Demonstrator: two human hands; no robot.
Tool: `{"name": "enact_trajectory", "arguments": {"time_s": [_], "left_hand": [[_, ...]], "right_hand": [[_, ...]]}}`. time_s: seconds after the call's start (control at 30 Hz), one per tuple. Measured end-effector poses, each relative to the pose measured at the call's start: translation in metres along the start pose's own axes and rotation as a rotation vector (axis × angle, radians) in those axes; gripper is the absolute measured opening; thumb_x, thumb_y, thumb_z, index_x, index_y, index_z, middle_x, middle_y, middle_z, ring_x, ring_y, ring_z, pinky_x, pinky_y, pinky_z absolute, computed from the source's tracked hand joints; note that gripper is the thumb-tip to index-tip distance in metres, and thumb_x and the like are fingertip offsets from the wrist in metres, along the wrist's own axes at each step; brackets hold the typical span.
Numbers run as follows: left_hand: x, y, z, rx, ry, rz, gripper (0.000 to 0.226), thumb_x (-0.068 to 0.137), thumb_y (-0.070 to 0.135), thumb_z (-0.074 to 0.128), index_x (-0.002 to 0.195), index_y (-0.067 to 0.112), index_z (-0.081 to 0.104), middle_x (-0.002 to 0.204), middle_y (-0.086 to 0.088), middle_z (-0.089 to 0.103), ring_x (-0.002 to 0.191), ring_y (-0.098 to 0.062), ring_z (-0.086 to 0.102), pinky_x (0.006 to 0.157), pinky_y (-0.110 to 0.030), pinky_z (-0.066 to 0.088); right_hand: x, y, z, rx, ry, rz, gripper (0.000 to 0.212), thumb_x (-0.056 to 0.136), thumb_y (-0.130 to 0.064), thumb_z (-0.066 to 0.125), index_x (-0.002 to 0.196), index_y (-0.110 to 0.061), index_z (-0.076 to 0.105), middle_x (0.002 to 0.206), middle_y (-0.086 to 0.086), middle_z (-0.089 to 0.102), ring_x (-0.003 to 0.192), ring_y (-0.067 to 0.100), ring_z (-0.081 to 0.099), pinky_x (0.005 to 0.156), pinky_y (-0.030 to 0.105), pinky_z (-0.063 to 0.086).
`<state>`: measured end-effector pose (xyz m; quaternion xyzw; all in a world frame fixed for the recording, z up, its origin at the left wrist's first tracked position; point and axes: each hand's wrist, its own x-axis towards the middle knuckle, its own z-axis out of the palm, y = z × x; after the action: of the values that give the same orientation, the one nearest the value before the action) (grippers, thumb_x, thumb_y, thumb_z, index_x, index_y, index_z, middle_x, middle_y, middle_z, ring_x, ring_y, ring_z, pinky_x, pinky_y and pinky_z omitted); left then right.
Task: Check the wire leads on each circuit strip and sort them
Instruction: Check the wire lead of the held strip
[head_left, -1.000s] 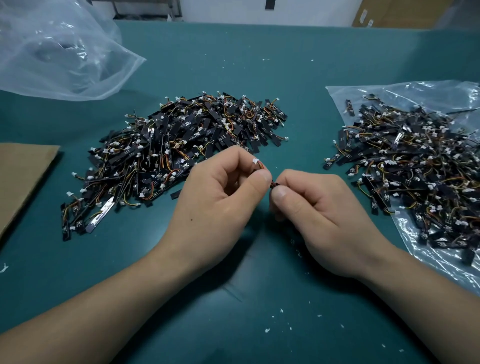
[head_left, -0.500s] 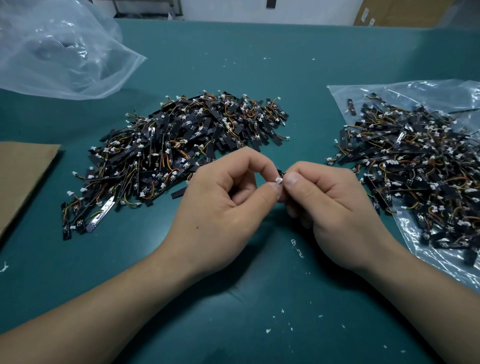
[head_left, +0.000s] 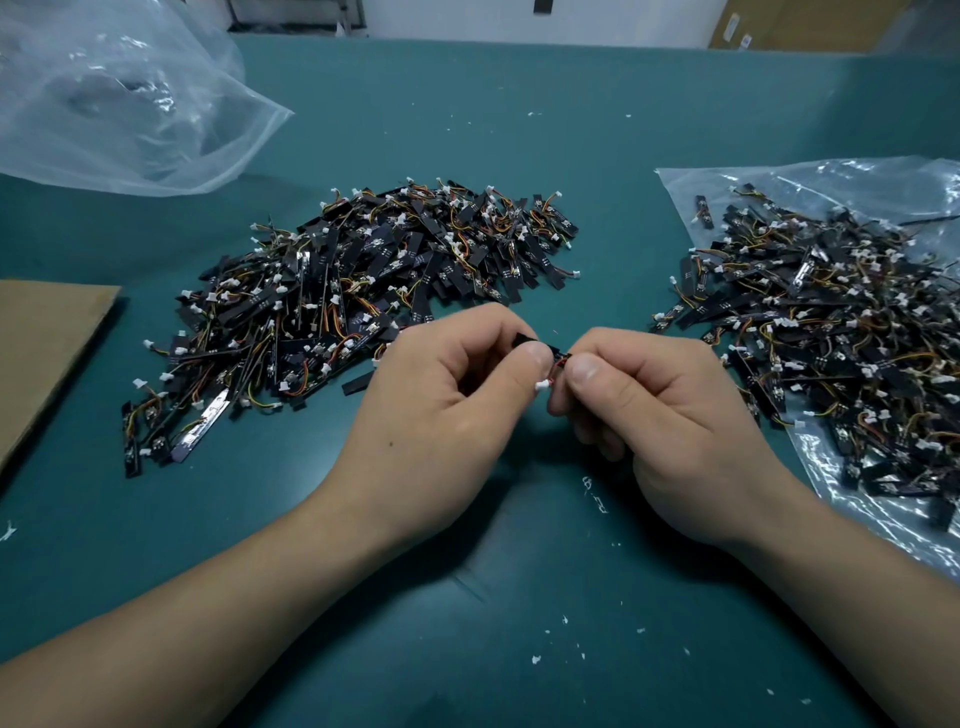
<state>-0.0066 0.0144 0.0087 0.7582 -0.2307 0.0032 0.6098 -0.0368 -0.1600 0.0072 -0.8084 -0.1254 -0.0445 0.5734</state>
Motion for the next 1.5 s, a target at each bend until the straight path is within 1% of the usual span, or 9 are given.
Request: {"name": "enact_trajectory", "arguments": {"time_s": [0.17, 0.3, 0.57, 0.63, 0.77, 0.93, 1.07, 1.3, 1.5], "left_hand": [[-0.0006, 0.0023, -0.001, -0.018, 0.001, -0.018, 0.023, 0.092, 0.019, 0.06, 0.072, 0.009, 0.065, 0.055, 0.011, 0.044, 0.053, -0.003, 0.036, 0.051, -0.016, 0.031], [-0.0006, 0.0021, -0.0012, 0.018, 0.001, -0.016, 0.026, 0.09, 0.02, 0.059, 0.068, 0.007, 0.062, 0.054, -0.001, 0.044, 0.053, -0.006, 0.037, 0.051, -0.019, 0.032], [-0.0011, 0.0022, -0.0007, 0.052, 0.012, -0.004, 0.027, 0.09, 0.016, 0.057, 0.063, 0.011, 0.058, 0.053, 0.01, 0.04, 0.052, -0.004, 0.035, 0.05, -0.018, 0.03], [-0.0009, 0.0023, -0.0008, 0.038, 0.018, -0.003, 0.027, 0.089, 0.015, 0.057, 0.064, 0.006, 0.057, 0.053, 0.011, 0.039, 0.052, -0.003, 0.034, 0.051, -0.016, 0.029], [-0.0011, 0.0025, -0.0007, 0.009, 0.012, -0.012, 0.027, 0.088, 0.016, 0.058, 0.065, 0.003, 0.057, 0.052, 0.012, 0.039, 0.051, -0.002, 0.033, 0.051, -0.015, 0.029], [-0.0013, 0.0019, -0.0004, 0.008, 0.023, -0.001, 0.031, 0.092, 0.023, 0.058, 0.067, 0.005, 0.06, 0.054, 0.01, 0.04, 0.052, -0.002, 0.034, 0.051, -0.016, 0.029], [-0.0013, 0.0017, 0.0003, 0.058, 0.034, 0.021, 0.03, 0.095, 0.019, 0.058, 0.069, 0.004, 0.062, 0.055, 0.01, 0.042, 0.051, -0.002, 0.035, 0.052, -0.012, 0.028], [-0.0017, 0.0014, -0.0001, 0.032, 0.026, 0.02, 0.03, 0.094, 0.019, 0.058, 0.068, 0.006, 0.062, 0.054, 0.01, 0.041, 0.051, -0.002, 0.034, 0.051, -0.013, 0.028], [-0.0019, 0.0013, -0.0011, 0.017, 0.009, 0.019, 0.028, 0.095, 0.018, 0.057, 0.068, 0.013, 0.063, 0.054, 0.013, 0.042, 0.052, -0.001, 0.035, 0.052, -0.014, 0.029]], "right_hand": [[-0.0005, -0.0022, -0.0022, -0.04, -0.013, -0.002, 0.03, 0.098, -0.025, 0.05, 0.074, -0.019, 0.066, 0.06, -0.002, 0.059, 0.053, 0.01, 0.05, 0.053, 0.023, 0.04], [-0.0005, -0.0033, -0.002, -0.066, -0.034, 0.009, 0.03, 0.099, -0.019, 0.05, 0.073, -0.019, 0.067, 0.06, -0.003, 0.06, 0.054, 0.009, 0.051, 0.055, 0.021, 0.04], [-0.0012, -0.0048, -0.002, -0.104, -0.054, -0.01, 0.029, 0.099, -0.027, 0.05, 0.075, -0.021, 0.066, 0.061, -0.003, 0.061, 0.054, 0.012, 0.052, 0.055, 0.023, 0.042], [-0.0013, -0.0053, -0.0015, -0.084, -0.057, -0.009, 0.029, 0.097, -0.031, 0.049, 0.075, -0.021, 0.066, 0.062, -0.002, 0.061, 0.054, 0.013, 0.052, 0.054, 0.025, 0.042], [-0.0012, -0.0035, -0.0026, -0.093, -0.054, 0.006, 0.028, 0.096, -0.021, 0.052, 0.072, -0.022, 0.065, 0.059, -0.003, 0.059, 0.053, 0.015, 0.052, 0.054, 0.026, 0.041], [-0.0013, -0.0044, -0.0017, -0.077, -0.053, -0.004, 0.029, 0.094, -0.032, 0.048, 0.071, -0.023, 0.065, 0.059, -0.003, 0.059, 0.052, 0.015, 0.052, 0.053, 0.025, 0.041], [-0.0006, -0.0041, -0.0024, -0.081, -0.045, 0.002, 0.03, 0.093, -0.033, 0.048, 0.071, -0.022, 0.065, 0.059, -0.004, 0.059, 0.053, 0.014, 0.053, 0.054, 0.025, 0.041], [-0.0009, -0.0038, -0.0028, -0.049, -0.052, 0.007, 0.03, 0.092, -0.034, 0.049, 0.073, -0.021, 0.067, 0.059, -0.003, 0.059, 0.052, 0.012, 0.052, 0.053, 0.025, 0.042], [-0.001, -0.0038, -0.0031, -0.03, -0.056, 0.016, 0.03, 0.092, -0.035, 0.048, 0.075, -0.02, 0.068, 0.059, -0.002, 0.06, 0.052, 0.013, 0.053, 0.053, 0.024, 0.042]]}}
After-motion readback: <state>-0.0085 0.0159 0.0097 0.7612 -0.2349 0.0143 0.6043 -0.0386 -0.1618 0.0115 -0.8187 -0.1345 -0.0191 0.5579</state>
